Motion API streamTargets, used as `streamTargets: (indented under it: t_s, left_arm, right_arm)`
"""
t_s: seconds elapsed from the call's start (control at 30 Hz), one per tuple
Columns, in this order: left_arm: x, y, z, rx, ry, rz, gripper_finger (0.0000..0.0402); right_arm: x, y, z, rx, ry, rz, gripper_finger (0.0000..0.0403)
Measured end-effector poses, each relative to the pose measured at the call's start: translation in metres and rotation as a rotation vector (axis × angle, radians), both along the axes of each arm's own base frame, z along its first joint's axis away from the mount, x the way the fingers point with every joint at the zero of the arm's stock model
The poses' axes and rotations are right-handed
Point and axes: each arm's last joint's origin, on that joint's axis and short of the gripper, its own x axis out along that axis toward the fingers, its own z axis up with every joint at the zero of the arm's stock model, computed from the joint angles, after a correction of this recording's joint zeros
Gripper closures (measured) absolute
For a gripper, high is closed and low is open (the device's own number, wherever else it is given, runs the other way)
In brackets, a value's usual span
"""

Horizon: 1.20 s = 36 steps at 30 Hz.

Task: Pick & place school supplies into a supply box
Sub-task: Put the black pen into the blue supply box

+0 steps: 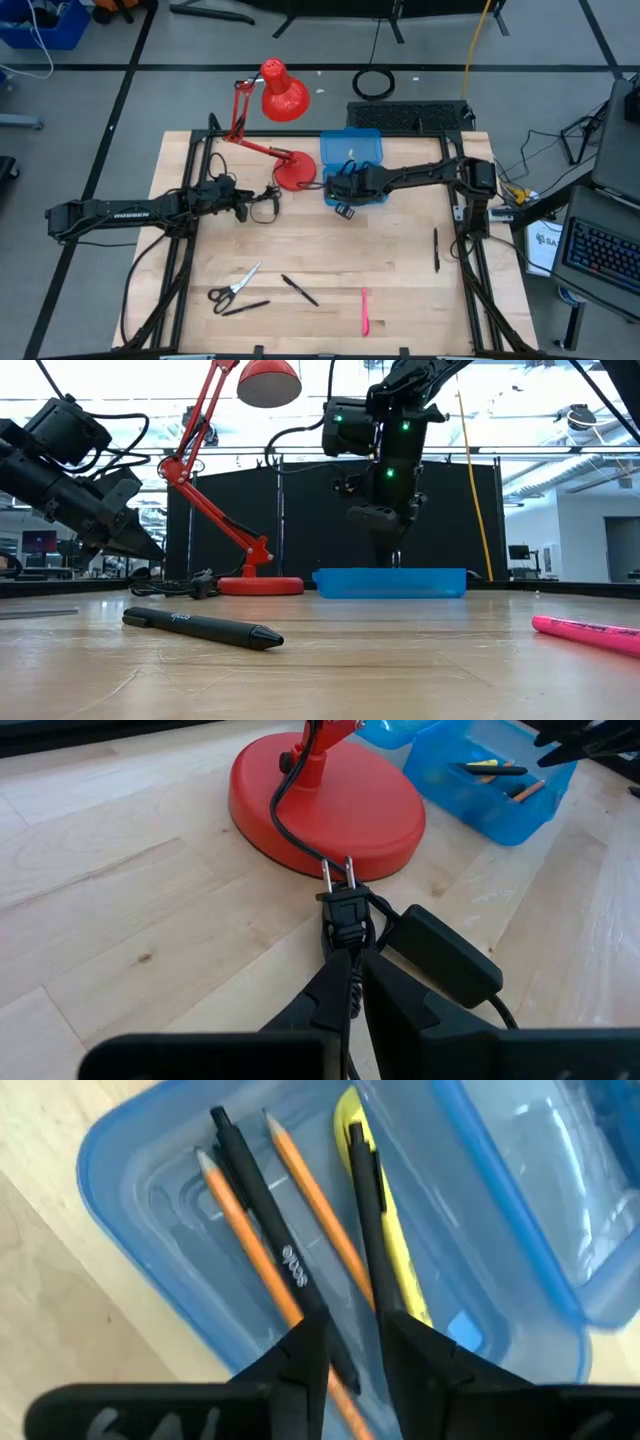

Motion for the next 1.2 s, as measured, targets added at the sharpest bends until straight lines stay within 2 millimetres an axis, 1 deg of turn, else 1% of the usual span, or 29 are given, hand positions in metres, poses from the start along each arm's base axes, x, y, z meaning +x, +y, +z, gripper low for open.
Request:
streamTargets:
  t_s: [0.13, 0.27, 0.47, 0.73, 1.07, 1.2]
  left_arm:
    - [0.000, 0.000, 0.000, -0.001, 0.003, 0.000, 0.0371]
    - [0.000, 0.000, 0.000, -0.002, 0.004, 0.001, 0.0371]
    - [0.000, 0.000, 0.000, -0.002, 0.003, 0.001, 0.0371]
    - [0.000, 0.000, 0.000, -0.003, 0.001, 0.002, 0.0371]
    - [0.001, -0.001, 0.000, -0.026, -0.009, -0.041, 0.0371]
    - [0.002, -0.003, 0.000, -0.084, -0.041, -0.075, 0.0371]
  right_arm:
    - [-0.008, 0.013, 0.000, -0.011, 0.061, -0.054, 0.0327]
    - [-0.017, 0.030, 0.003, -0.025, 0.113, -0.093, 0.0330]
    - [-0.027, 0.058, 0.017, -0.025, 0.103, -0.097, 0.0330]
    - [-0.044, 0.093, 0.038, -0.026, 0.040, -0.148, 0.0330]
    - [-0.064, 0.129, 0.044, -0.047, 0.034, -0.239, 0.0330]
    - [-0.069, 0.143, 0.043, -0.016, 0.017, -0.279, 0.0330]
